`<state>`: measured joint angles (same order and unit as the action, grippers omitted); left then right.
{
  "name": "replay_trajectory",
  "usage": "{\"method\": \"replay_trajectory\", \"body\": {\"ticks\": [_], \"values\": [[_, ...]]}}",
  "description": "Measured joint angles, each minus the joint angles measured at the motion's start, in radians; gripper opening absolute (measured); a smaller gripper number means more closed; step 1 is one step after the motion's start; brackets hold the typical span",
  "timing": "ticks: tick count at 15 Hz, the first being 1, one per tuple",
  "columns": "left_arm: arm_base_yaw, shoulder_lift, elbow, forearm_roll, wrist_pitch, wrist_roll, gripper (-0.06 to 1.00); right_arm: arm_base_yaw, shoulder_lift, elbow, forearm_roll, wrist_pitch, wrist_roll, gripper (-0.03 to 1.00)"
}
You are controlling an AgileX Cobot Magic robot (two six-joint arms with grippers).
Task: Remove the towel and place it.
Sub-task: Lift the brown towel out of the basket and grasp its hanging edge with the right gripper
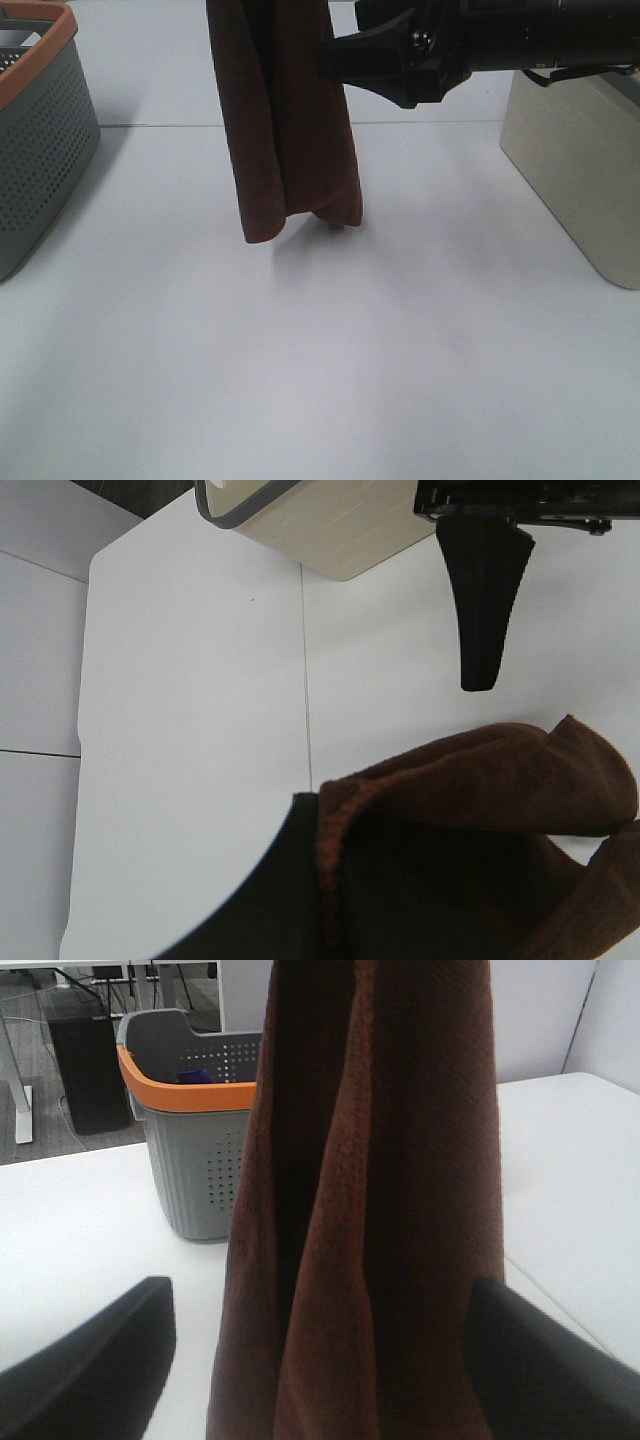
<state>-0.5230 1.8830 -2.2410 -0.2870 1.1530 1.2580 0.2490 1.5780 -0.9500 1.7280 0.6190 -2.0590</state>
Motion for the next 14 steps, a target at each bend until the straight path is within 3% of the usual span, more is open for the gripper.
{"method": "replay_trajectory", "body": {"ticks": [5, 9, 14], "values": [[0.0, 0.0, 0.0, -0.002, 0.002, -0.001, 0.0, 0.034, 0.018, -0.046, 0.003, 0.065, 0.0, 0.68], [0.0, 0.0, 0.0, -0.01, -0.01, -0.002, 0.0, 0.119, 0.106, -0.089, 0.0, 0.031, -0.002, 0.67], [0.0, 0.0, 0.0, -0.01, -0.01, -0.006, 0.0, 0.123, 0.167, -0.094, 0.0, 0.032, 0.02, 0.6]]}}
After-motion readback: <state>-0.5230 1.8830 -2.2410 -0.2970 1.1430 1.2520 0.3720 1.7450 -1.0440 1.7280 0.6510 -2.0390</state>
